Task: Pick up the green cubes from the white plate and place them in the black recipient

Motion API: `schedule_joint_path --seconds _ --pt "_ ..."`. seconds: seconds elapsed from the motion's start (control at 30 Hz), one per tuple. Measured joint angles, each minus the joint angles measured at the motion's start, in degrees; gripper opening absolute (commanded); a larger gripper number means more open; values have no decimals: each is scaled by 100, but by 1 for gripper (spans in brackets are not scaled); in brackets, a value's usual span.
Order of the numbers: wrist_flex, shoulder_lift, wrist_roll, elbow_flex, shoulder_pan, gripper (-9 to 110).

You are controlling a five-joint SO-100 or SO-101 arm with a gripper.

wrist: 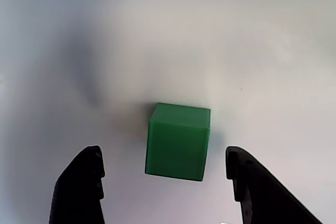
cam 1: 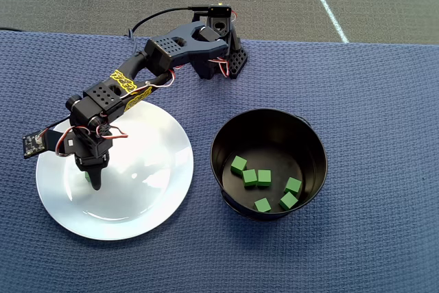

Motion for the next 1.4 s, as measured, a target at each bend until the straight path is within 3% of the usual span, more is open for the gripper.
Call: schedule_joint_path --seconds 0.13,0.23,0.73,1.1,1.4 --pt "-18 0 18 0 0 15" --pt "-18 0 18 0 0 0" --pt "-369 290 642 360 9 0" --pt "-272 3762 2417 2593 -158 0" --pt "-35 7277 3489 5396 -2312 0"
